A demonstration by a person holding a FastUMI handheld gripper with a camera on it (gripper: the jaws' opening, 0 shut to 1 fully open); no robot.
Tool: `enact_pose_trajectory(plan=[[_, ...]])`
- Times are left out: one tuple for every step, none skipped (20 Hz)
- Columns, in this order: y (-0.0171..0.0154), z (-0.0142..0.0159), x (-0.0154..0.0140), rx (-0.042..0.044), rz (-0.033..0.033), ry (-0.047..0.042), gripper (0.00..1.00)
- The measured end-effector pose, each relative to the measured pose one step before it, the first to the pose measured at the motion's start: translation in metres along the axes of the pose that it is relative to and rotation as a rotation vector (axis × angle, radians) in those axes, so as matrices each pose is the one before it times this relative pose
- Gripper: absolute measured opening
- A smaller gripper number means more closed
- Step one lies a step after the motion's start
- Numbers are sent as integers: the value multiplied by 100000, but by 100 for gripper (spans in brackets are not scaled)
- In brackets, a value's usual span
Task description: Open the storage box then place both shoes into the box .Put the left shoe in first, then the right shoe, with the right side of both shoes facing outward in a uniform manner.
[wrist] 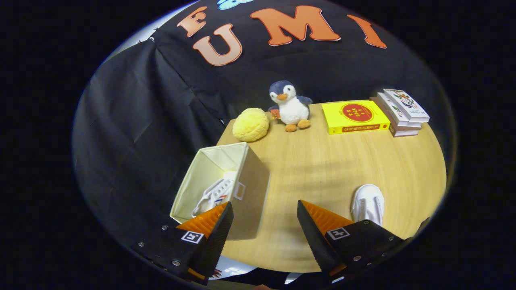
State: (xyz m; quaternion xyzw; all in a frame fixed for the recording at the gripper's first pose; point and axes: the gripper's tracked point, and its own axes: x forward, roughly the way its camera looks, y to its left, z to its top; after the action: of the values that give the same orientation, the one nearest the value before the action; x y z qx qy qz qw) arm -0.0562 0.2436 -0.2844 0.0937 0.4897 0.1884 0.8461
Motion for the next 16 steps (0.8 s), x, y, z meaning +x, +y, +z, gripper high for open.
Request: enact_pose_trajectory(plan=[[-1588, -440, -379, 318, -2398, -397, 95], [-1481, -396, -306, 266, -1750, -255, 95], [-1491, -514, -355, 714, -1972, -349, 95], [-1512, -468, -226, 101, -1879, -131, 95], [-1556, -605, -160, -352, -2242, 150, 95], [-1748, -774, -90, -875, -2857, 679, 95], [-1860, -979, 50, -411, -2807, 976, 94], [-1631, -898, 151, 195, -2636, 1293, 92], [-1445, -937, 356, 479, -2106, 1344, 91], [-1185, -838, 209, 660, -1647, 1512, 88], [-1020, -875, 371, 446, -1386, 1442, 87], [-1017, -818, 374, 57, -1193, 1258, 86], [-966, -692, 418, -72, -1398, 990, 86], [-814, -768, 406, 139, -1382, 1334, 86], [-751, -639, 372, 319, -908, 1068, 86], [-553, -493, 390, 338, -689, 478, 86]])
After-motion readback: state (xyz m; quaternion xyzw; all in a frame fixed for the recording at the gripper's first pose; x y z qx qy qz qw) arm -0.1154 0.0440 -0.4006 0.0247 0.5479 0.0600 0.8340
